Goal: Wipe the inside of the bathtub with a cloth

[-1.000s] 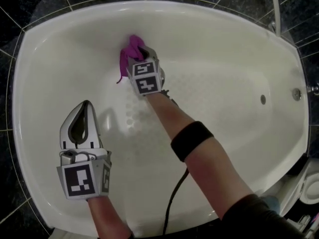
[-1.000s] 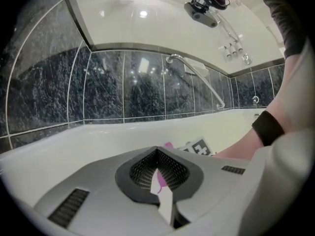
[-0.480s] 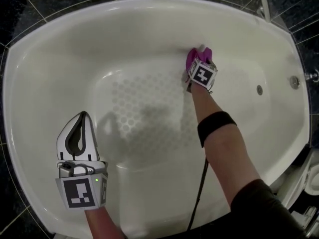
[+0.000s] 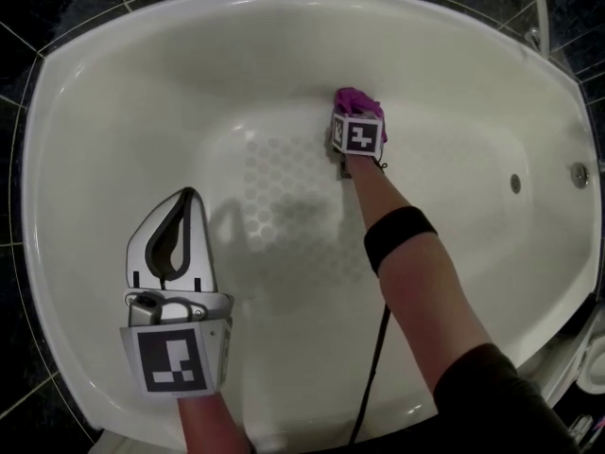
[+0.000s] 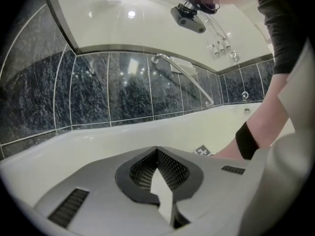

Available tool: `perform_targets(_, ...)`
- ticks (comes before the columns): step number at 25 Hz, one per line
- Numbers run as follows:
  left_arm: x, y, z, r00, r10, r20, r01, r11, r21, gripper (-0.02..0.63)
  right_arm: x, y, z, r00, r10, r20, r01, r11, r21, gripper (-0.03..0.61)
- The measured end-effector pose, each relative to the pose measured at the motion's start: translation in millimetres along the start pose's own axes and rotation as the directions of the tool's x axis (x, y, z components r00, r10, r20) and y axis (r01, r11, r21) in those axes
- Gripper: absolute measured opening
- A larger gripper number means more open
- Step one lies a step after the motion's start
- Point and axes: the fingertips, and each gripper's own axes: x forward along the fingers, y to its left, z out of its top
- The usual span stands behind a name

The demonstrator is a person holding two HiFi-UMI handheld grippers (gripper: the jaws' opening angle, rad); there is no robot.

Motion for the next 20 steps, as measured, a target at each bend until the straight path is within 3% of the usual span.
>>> perform_targets(4, -5, 11, 4, 1.0, 0.024, 0.006, -0.024, 1.0, 0.014, 0.0, 5, 89, 0, 0.979, 0.186, -0.079, -0.191, 0.979, -0.069, 0.089)
perform_targets(9, -14, 26, 14, 0.997, 0.067, 0.036, -0.067, 0.998, 0.003, 0.0, 5, 195, -6, 0.924, 0.344, -0.167, -0.37, 0.913, -0.171, 0.089)
perform_targets(12, -18, 35, 14, 0.996, 0.084, 0.042, -0.084, 0.996, -0.004, 0.0, -4, 253, -13, 0.867, 0.439, -0.235, -0.485, 0.852, -0.197, 0.089)
perform_targets(13, -18, 38, 11, 0.996, 0.088, 0.035, -0.088, 0.996, -0.009, 0.0, -8, 265, -11, 0.859, 0.451, -0.24, -0.5, 0.84, -0.212, 0.089)
perform_targets(17, -20, 49, 11, 0.993, 0.112, 0.037, -0.11, 0.993, -0.038, 0.0, -26, 291, 37, 0.871, 0.482, -0.093, -0.49, 0.846, -0.209, 0.088)
perform_targets(20, -20, 56, 11, 0.991, 0.126, 0.041, -0.125, 0.992, -0.029, 0.0, -47, 295, 89, 0.861, 0.507, 0.041, -0.49, 0.848, -0.201, 0.089)
